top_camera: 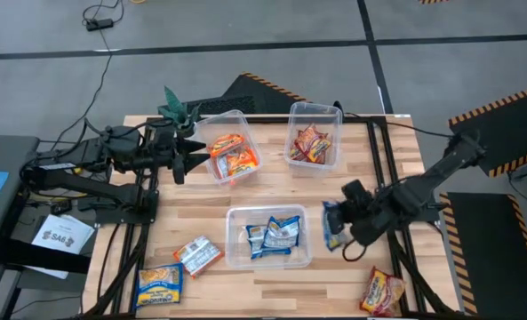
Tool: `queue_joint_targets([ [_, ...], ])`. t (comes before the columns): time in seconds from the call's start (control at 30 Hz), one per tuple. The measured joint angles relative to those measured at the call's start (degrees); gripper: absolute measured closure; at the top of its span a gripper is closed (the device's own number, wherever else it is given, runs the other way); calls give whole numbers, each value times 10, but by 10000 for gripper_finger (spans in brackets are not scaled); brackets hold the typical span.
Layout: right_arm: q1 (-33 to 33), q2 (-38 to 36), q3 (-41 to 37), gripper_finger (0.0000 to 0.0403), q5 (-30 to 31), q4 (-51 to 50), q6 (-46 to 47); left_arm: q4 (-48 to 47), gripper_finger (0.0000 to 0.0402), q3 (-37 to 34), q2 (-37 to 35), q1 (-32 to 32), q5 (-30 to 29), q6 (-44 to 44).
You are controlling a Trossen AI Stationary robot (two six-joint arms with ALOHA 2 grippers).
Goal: Sort Maruchan noodles
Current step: Put the right blue bag into the bottom transparent bin
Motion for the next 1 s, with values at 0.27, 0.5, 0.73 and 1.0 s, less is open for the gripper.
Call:
queue_joint_targets([
  [0.27, -66, 16, 18, 396, 11, 422, -380, 1, 180, 0, 0, 0, -9, -1],
  [0.5, -103, 105, 18, 390, -56, 612, -481, 2, 180, 0, 0, 0, -10, -1],
  [0.73, -116, 166, 18, 361, -82, 674, -468, 2, 180, 0, 0, 0, -10, -1],
  [1.0, -125, 164, 18, 294, -121, 672, -447, 2, 180, 0, 0, 0, -10, 0],
])
